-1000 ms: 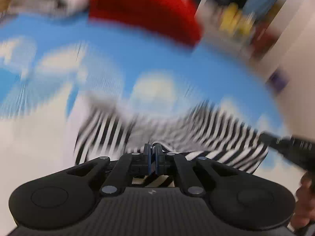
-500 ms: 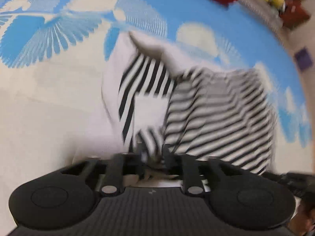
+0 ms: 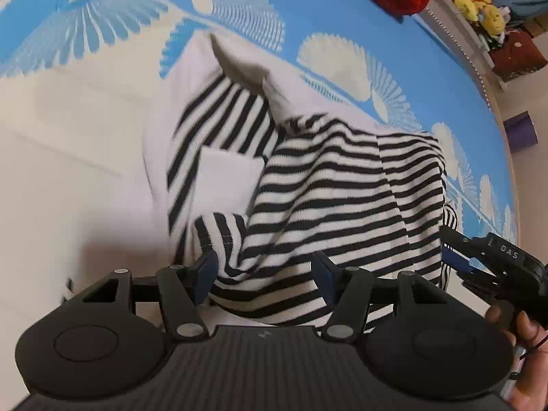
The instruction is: Fold small clothes
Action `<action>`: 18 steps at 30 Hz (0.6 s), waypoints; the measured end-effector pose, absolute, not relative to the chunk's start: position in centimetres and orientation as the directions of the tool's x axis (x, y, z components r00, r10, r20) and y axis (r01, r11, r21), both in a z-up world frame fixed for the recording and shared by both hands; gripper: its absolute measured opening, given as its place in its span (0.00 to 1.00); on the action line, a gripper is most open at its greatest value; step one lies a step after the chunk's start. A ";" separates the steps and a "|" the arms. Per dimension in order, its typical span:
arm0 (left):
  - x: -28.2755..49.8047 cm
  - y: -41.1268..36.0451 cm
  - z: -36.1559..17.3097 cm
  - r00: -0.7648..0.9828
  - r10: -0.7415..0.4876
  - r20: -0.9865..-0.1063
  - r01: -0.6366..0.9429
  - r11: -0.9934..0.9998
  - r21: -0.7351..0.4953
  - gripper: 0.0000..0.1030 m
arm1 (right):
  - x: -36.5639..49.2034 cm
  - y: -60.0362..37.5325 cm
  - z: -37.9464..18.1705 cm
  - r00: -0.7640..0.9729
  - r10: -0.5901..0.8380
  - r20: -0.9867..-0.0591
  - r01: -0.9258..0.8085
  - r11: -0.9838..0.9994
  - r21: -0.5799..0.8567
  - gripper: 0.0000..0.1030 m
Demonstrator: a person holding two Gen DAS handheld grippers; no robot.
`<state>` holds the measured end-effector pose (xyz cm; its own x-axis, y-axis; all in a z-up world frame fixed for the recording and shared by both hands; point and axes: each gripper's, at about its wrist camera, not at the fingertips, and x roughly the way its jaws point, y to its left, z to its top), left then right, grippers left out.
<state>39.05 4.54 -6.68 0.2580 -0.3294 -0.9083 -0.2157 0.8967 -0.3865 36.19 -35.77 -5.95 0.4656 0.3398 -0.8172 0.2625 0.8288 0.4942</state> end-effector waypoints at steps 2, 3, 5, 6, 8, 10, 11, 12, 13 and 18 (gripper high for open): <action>39.3 4.0 -7.3 0.243 -0.326 -0.914 -0.232 0.895 -0.381 0.63 | 36.7 -34.9 -6.7 0.444 0.346 -0.827 0.266 0.830 0.490 0.39; 39.5 3.8 -7.5 0.240 -0.323 -0.916 -0.239 0.894 -0.378 0.62 | 36.7 -34.5 -6.8 0.434 0.346 -0.832 0.263 0.834 0.484 0.39; 39.9 3.4 -7.7 0.240 -0.306 -0.921 -0.250 0.897 -0.364 0.54 | 36.8 -33.6 -7.1 0.412 0.342 -0.845 0.235 0.856 0.461 0.21; 40.1 3.2 -7.7 0.248 -0.293 -0.924 -0.250 0.902 -0.353 0.40 | 36.8 -33.2 -7.0 0.412 0.333 -0.848 0.225 0.865 0.449 0.11; 40.4 2.9 -7.6 0.267 -0.263 -0.927 -0.241 0.913 -0.328 0.16 | 36.4 -33.3 -6.1 0.438 0.321 -0.840 0.212 0.871 0.443 0.02; 40.4 3.0 -6.6 0.327 -0.235 -0.915 -0.241 0.916 -0.321 0.09 | 36.0 -33.6 -4.5 0.486 0.326 -0.811 0.198 0.862 0.466 0.01; 40.4 3.2 -5.5 0.388 -0.244 -0.889 -0.232 0.907 -0.351 0.09 | 35.7 -33.8 -3.4 0.517 0.326 -0.791 0.186 0.859 0.476 0.01; 40.3 3.5 -4.2 0.453 -0.285 -0.845 -0.209 0.887 -0.411 0.09 | 35.2 -34.1 -1.8 0.562 0.329 -0.759 0.161 0.857 0.490 0.01; 40.1 4.0 -2.8 0.517 -0.332 -0.789 -0.180 0.859 -0.479 0.09 | 34.6 -34.2 -0.2 0.606 0.333 -0.722 0.128 0.856 0.501 0.01; 39.1 6.4 1.3 0.663 -0.417 -0.622 -0.032 0.814 -0.580 0.09 | 30.3 -34.1 5.4 0.738 0.329 -0.590 -0.009 0.878 0.478 0.01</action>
<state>39.11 6.39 1.26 0.6629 -0.4167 -0.6220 -0.0325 0.8140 -0.5799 30.33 -34.09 5.41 0.7376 0.3288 -0.5898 -0.0089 0.8782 0.4783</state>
